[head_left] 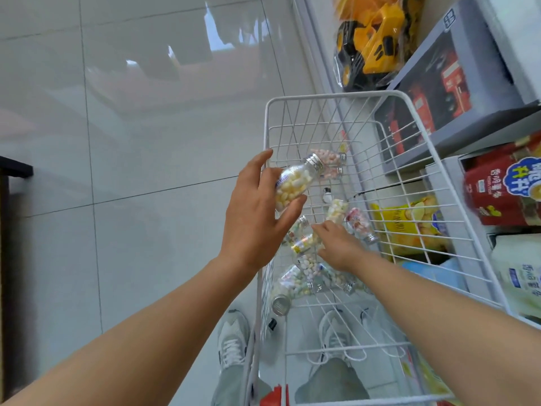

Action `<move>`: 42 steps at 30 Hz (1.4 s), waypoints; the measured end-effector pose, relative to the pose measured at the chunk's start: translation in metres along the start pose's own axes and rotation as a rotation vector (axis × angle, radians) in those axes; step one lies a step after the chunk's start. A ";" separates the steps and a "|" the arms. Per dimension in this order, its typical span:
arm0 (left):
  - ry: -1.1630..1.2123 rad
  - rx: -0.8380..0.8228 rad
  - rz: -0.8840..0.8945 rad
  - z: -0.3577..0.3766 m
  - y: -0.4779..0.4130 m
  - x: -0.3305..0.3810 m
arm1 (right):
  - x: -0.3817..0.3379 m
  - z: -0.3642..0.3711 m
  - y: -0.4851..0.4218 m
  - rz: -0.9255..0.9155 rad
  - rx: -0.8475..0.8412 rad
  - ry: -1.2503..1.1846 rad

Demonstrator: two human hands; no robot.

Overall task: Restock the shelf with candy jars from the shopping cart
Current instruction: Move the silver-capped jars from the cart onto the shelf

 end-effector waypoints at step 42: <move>0.493 -0.143 -0.226 -0.059 -0.034 0.090 | 0.029 -0.247 0.197 -0.085 0.417 -1.295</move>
Point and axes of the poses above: each hand's wrist, its own y-axis away from the middle knuckle, its own z-axis out of the palm, x = y × z, the point moved 10 cm from there along -y, towards the middle knuckle, and after that the axes turned 8 degrees about z, right-handed, at the moved point
